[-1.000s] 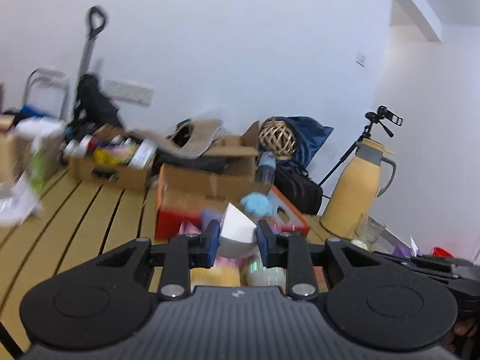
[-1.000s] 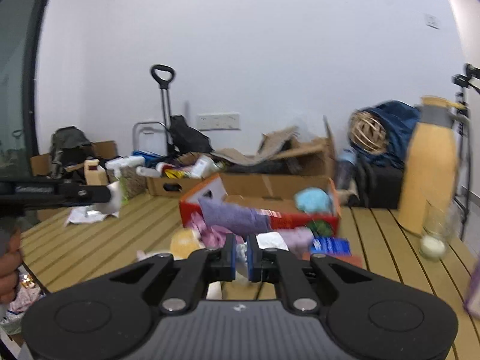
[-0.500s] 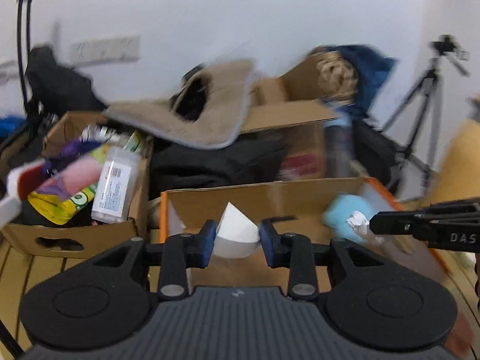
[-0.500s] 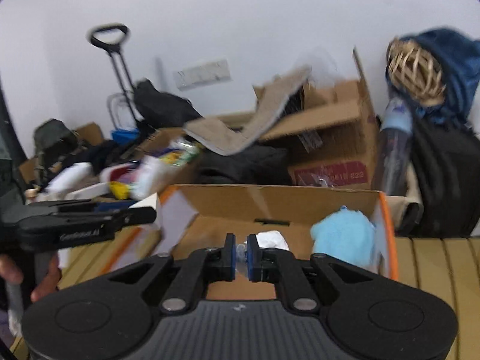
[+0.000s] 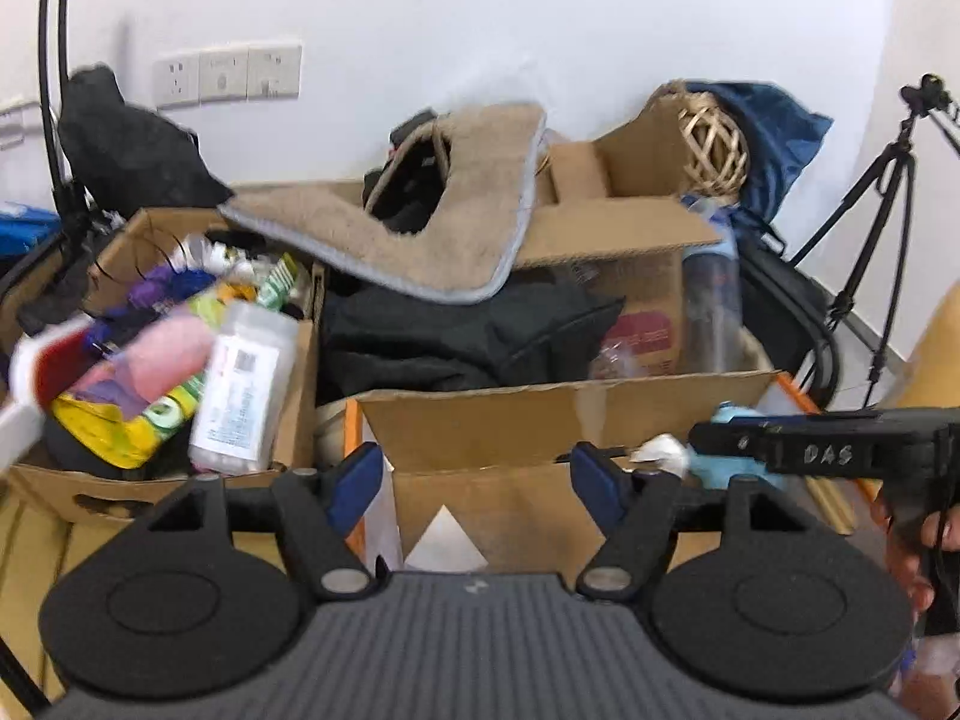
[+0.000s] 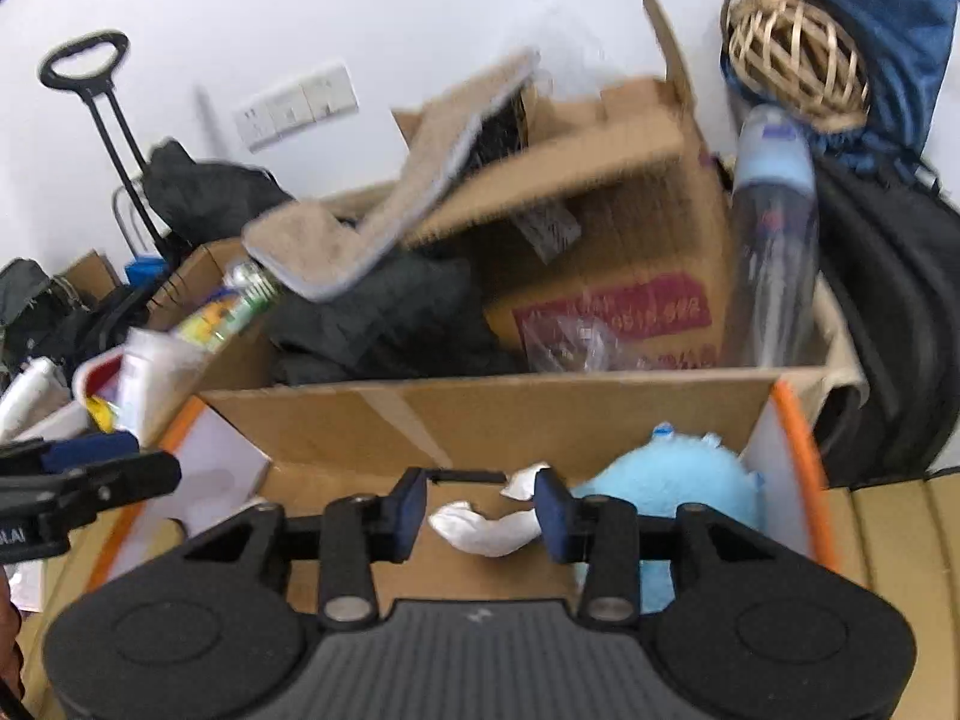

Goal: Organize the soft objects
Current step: 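Carry both white pieces into the cardboard box and open both tools, then move both tools back over the table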

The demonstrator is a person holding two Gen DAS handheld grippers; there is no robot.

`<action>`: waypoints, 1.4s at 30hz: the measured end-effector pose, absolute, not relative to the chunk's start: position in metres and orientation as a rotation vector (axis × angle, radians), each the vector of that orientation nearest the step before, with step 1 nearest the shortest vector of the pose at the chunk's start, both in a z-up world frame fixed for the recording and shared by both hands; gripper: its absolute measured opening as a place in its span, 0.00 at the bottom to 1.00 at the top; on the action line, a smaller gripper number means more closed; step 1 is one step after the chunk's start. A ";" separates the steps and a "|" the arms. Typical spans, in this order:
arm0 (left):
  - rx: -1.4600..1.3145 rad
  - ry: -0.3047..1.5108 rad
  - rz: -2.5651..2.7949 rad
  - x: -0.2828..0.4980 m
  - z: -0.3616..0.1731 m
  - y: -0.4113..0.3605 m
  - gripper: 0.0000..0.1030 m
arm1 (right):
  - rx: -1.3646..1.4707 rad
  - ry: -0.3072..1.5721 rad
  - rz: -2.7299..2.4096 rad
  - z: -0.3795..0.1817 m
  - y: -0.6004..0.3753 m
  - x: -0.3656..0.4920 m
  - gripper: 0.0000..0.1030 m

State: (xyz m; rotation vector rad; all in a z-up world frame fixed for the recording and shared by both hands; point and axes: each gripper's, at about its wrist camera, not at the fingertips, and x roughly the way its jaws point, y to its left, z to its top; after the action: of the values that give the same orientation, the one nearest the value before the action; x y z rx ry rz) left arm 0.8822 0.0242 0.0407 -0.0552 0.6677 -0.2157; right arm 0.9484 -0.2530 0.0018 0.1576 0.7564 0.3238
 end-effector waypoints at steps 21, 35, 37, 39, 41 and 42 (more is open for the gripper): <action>-0.067 0.250 -0.265 0.475 0.135 0.047 1.00 | -0.020 0.371 0.445 0.127 -0.298 0.537 0.72; -0.017 0.184 -0.134 0.300 0.056 0.033 1.00 | 0.009 0.325 0.377 0.033 -0.272 0.341 0.87; 0.006 0.191 -0.145 0.298 0.052 0.029 1.00 | 0.005 0.358 0.371 0.023 -0.271 0.334 0.87; -0.003 0.190 -0.146 0.300 0.051 0.029 1.00 | -0.024 0.367 0.360 0.021 -0.269 0.332 0.86; -0.019 0.194 -0.149 0.303 0.050 0.028 1.00 | -0.028 0.347 0.342 0.021 -0.269 0.331 0.86; -0.019 0.200 -0.149 0.305 0.047 0.026 1.00 | -0.024 0.343 0.342 0.021 -0.269 0.333 0.86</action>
State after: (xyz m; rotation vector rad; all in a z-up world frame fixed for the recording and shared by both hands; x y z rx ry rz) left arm 0.3048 0.0260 0.0472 -0.0188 0.2001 -0.1487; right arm 0.3326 -0.2687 0.0207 -0.0239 0.3434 0.3421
